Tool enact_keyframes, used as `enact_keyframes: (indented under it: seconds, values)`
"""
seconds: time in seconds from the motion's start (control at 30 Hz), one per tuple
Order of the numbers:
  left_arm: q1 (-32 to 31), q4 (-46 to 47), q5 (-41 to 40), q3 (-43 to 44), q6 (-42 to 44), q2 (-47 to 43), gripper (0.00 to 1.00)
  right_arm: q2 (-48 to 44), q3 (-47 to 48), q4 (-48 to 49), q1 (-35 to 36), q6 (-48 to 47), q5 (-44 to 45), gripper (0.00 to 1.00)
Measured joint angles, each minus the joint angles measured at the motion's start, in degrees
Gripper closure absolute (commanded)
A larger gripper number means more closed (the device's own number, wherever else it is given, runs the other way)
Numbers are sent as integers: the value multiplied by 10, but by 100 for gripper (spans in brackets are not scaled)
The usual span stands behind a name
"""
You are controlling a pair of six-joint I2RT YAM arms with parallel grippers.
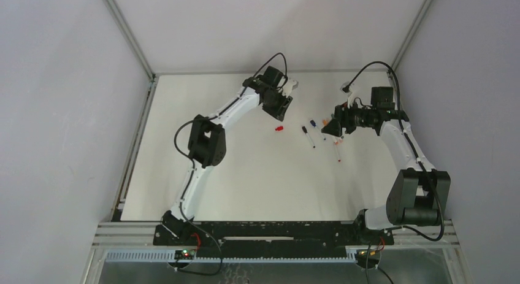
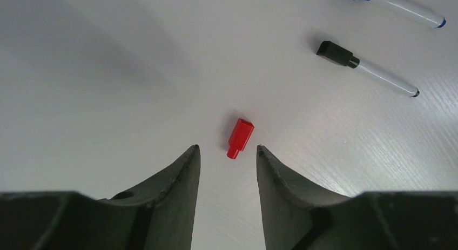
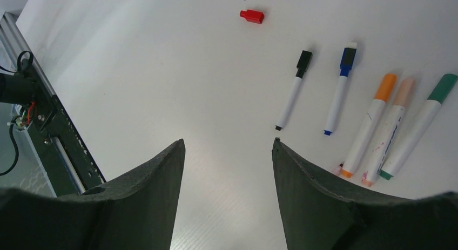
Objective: Insert the pens into the pen caps
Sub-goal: Pick up the pen cap from the center of the board.
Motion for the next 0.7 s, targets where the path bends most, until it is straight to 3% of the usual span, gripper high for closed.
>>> enact_keyframes:
  seconds: [0.7]
  values:
    - [0, -28, 34, 40, -3, 60, 60, 0, 2, -1, 0, -1, 0, 32]
